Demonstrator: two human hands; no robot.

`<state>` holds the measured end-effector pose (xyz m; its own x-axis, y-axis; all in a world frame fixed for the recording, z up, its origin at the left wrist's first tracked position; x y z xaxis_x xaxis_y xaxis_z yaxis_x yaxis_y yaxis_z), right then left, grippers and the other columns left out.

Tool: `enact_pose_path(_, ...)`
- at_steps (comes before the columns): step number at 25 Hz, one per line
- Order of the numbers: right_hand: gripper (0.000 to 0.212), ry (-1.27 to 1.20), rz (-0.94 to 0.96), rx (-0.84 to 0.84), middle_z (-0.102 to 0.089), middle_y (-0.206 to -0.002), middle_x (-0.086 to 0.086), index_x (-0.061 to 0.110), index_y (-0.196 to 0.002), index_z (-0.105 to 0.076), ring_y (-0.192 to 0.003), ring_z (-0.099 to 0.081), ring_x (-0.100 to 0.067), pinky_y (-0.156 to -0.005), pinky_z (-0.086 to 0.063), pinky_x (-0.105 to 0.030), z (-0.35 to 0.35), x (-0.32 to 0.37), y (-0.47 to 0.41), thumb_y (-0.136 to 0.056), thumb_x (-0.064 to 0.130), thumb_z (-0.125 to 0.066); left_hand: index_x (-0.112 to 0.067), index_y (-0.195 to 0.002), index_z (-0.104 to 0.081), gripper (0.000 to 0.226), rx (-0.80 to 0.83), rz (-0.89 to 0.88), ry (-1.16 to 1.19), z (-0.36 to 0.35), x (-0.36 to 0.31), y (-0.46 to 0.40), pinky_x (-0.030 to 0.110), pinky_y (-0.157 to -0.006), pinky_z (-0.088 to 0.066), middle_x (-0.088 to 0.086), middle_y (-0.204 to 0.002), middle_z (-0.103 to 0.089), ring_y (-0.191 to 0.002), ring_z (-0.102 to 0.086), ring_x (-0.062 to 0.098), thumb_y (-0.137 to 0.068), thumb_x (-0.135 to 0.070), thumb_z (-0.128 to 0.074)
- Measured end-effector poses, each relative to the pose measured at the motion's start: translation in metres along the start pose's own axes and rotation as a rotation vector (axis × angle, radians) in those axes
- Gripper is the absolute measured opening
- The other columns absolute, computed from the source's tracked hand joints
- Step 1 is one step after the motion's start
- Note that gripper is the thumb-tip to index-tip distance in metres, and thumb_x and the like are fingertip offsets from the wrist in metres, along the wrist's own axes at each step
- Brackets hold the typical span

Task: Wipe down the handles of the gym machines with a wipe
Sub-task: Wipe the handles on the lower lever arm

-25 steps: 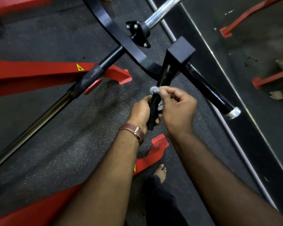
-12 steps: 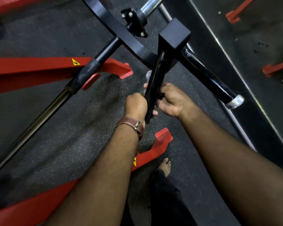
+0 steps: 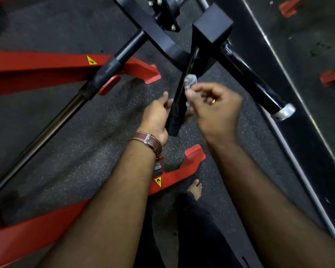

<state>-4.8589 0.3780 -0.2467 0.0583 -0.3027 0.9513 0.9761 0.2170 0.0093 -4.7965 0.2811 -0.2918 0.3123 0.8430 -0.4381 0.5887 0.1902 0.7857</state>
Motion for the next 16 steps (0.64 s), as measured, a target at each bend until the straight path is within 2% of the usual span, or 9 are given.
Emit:
enact_pose_path(1,0.014,0.225,0.205,-0.047,-0.068,-0.084,-0.001,0.007,-0.094,-0.075,-0.068,-0.058,-0.002,-0.068,-0.048,-0.015,-0.003,0.013,-0.005,-0.08,0.009,-0.076,-0.007,-0.066,-0.07,0.065,0.052,0.01,0.044,0.004,0.0,-0.001,0.027,-0.057,-0.053,0.01,-0.065,-0.07,-0.055,-0.067,0.022,-0.106,-0.042,-0.033)
enact_pose_path(2,0.02,0.373,0.375,-0.083,-0.066,-0.088,-0.003,0.006,-0.101,-0.075,-0.072,-0.057,-0.005,-0.07,-0.045,-0.013,-0.008,0.023,-0.01,-0.082,0.011,-0.074,-0.006,-0.071,-0.072,0.068,0.099,0.014,0.083,0.007,-0.001,-0.002,0.026,-0.058,-0.054,0.01,-0.067,-0.072,-0.057,-0.069,0.021,-0.105,-0.048,-0.03)
enact_pose_path(4,0.026,0.481,0.531,-0.075,-0.063,-0.092,-0.012,0.001,-0.112,-0.072,-0.077,-0.058,-0.014,-0.07,-0.046,-0.018,-0.013,0.026,-0.009,-0.089,0.011,-0.068,-0.001,-0.097,-0.069,0.069,0.158,0.007,0.157,0.012,-0.001,-0.004,0.028,-0.067,-0.057,0.014,-0.082,-0.074,-0.07,-0.072,0.022,-0.103,-0.056,-0.028)
enact_pose_path(6,0.023,0.492,0.573,0.05,-0.06,-0.09,-0.016,0.001,-0.112,-0.072,-0.074,-0.057,-0.021,-0.067,-0.05,-0.03,-0.01,0.011,0.014,-0.092,0.009,-0.064,0.0,-0.107,-0.066,0.072,0.183,-0.003,0.192,0.017,0.001,-0.005,0.031,-0.078,-0.057,0.016,-0.092,-0.073,-0.081,-0.071,0.023,-0.101,-0.06,-0.026)
enact_pose_path(8,0.02,0.541,0.615,0.26,-0.059,-0.089,-0.016,0.003,-0.109,-0.073,-0.072,-0.058,-0.025,-0.062,-0.053,-0.04,-0.005,-0.002,0.051,-0.093,0.008,-0.064,0.002,-0.113,-0.064,0.077,0.205,-0.019,0.198,0.019,0.004,-0.004,0.037,-0.089,-0.054,0.022,-0.103,-0.071,-0.091,-0.069,0.029,-0.101,-0.062,-0.023)
enact_pose_path(10,0.018,0.518,0.628,0.357,-0.058,-0.089,-0.015,0.002,-0.105,-0.074,-0.073,-0.059,-0.026,-0.062,-0.052,-0.042,-0.004,0.001,0.054,-0.094,0.011,-0.063,0.003,-0.117,-0.062,0.08,0.233,-0.037,0.208,0.02,0.005,-0.002,0.038,-0.092,-0.052,0.023,-0.108,-0.067,-0.094,-0.067,0.031,-0.1,-0.063,-0.021)
enact_pose_path(14,0.027,0.632,0.665,0.175,-0.056,-0.089,-0.014,0.005,-0.096,-0.072,-0.075,-0.057,-0.028,-0.06,-0.049,-0.046,-0.019,0.023,0.006,-0.099,0.025,-0.055,-0.001,-0.114,-0.064,0.076,0.269,-0.066,0.233,0.025,0.005,-0.001,0.036,-0.096,-0.05,0.017,-0.103,-0.07,-0.098,-0.067,0.027,-0.099,-0.065,-0.025)
enact_pose_path(16,0.026,0.674,0.611,0.209,-0.056,-0.092,-0.012,0.007,-0.095,-0.069,-0.078,-0.057,-0.029,-0.061,-0.049,-0.047,-0.022,0.016,0.018,-0.099,0.027,-0.053,0.001,-0.121,-0.06,0.079,0.309,-0.07,0.225,0.029,0.006,0.005,0.037,-0.092,-0.052,0.016,-0.108,-0.068,-0.099,-0.066,0.026,-0.099,-0.067,-0.024)
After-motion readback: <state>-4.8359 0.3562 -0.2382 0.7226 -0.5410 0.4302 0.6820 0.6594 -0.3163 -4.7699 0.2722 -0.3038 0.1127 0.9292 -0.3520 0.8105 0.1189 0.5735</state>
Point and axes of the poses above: each hand's wrist, its own y-axis away from the middle knuckle, its own z-axis out of the back of the hand, x = y × z, the point moved 3 cm from there along -y, towards the middle knuckle
